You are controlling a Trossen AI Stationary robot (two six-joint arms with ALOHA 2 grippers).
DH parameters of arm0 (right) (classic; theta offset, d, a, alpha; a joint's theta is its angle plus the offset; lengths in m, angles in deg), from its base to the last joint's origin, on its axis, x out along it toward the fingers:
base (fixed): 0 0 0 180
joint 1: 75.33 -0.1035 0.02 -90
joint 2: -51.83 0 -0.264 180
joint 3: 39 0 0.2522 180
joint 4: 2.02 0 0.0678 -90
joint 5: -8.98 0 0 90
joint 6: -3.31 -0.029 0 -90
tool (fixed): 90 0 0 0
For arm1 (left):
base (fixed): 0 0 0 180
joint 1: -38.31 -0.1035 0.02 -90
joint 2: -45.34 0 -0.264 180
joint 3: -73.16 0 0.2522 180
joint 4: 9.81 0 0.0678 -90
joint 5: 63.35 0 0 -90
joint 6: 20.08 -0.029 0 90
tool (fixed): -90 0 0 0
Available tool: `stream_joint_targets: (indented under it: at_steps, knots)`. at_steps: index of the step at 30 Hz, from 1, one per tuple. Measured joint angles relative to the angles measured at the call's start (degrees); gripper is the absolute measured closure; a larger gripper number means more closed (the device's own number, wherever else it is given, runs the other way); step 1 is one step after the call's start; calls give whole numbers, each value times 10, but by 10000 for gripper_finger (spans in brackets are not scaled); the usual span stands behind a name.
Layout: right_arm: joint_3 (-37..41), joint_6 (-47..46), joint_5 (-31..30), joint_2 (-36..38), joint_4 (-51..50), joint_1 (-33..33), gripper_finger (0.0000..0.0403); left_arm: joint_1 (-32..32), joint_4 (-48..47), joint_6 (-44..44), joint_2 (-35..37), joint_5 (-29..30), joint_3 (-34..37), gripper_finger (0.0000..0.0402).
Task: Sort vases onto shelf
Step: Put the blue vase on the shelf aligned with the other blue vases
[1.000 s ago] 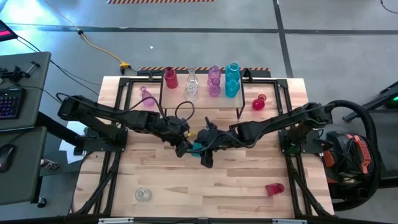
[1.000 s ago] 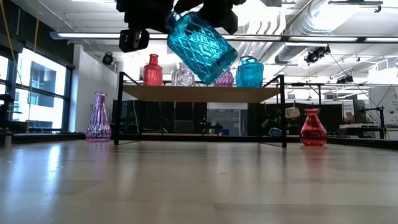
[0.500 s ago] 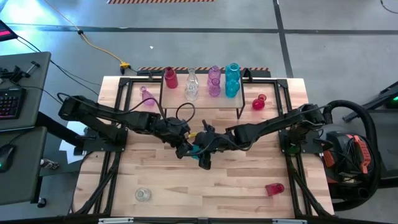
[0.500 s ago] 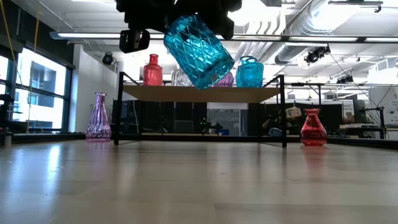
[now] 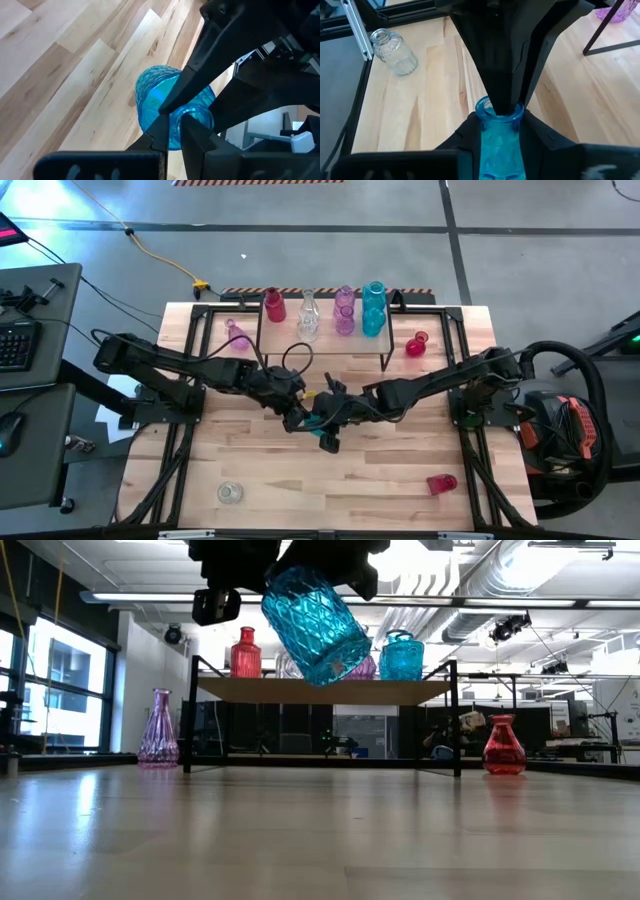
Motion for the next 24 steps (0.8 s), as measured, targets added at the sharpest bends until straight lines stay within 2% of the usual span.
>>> stream_joint_targets:
  at_steps: [5, 17, 24]
  knots:
    - [0, -3, 6, 0, 2, 0, 334, -1, 0, -3, 0, -1, 0, 387]
    - [0, -8, -6, 0, 11, 2, 252, 0, 14, -13, 0, 5, 0, 387]
    - [-1, -7, -10, 0, 15, 4, 252, -1, 27, -10, 0, 6, -1, 387]
